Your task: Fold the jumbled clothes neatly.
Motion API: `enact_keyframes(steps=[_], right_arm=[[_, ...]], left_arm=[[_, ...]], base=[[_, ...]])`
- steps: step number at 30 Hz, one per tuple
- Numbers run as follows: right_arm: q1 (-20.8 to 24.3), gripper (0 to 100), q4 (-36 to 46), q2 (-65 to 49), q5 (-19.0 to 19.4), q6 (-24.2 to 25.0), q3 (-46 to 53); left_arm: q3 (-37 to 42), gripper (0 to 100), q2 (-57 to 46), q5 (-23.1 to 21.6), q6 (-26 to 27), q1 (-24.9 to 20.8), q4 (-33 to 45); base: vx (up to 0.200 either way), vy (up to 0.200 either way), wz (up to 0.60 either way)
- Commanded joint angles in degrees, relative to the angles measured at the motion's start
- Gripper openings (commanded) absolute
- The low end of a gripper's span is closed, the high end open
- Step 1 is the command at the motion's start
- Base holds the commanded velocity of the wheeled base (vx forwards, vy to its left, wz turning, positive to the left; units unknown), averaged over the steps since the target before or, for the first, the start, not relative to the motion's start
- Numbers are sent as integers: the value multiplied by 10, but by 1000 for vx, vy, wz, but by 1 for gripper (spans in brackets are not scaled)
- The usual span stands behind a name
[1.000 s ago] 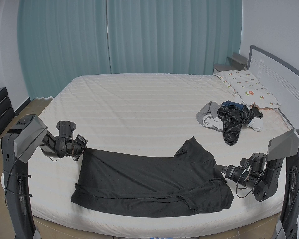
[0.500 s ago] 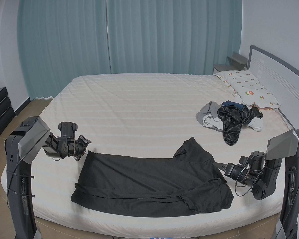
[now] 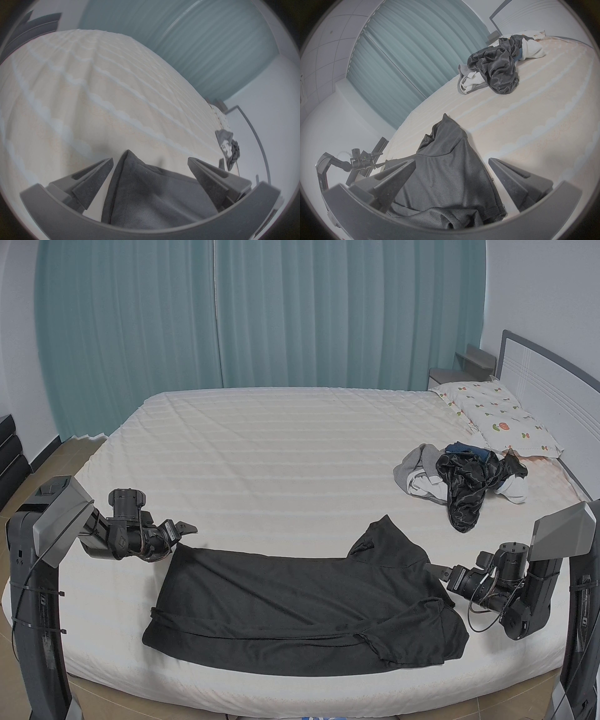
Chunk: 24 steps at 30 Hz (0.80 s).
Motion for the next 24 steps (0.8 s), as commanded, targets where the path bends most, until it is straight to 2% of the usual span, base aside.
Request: enact_keyframes(steps=[1,9,10,15,19,24], right_arm=[[1,100,0,5,1,-2,-1],[7,100,1,5,1,-2,-16],[9,100,1,5,1,-2,-21],[13,100,41,0,1,-3,-67],[20,100,135,0,0,-4,-162],[29,100,269,9,0,-7,-288]], left_arm=[[-5,100,17,-17,40,3,-3],[-20,100,32,-21,82,3,-4],[-20,0,32,-21,82,2,-4],[-14,0,29,-20,81,3,-4],[2,0,22,-13,78,3,-14],[45,0,11,-6,77,2,-63]], base=[[0,0,0],[0,0,0],[0,0,0],[0,0,0],[0,0,0],[0,0,0]])
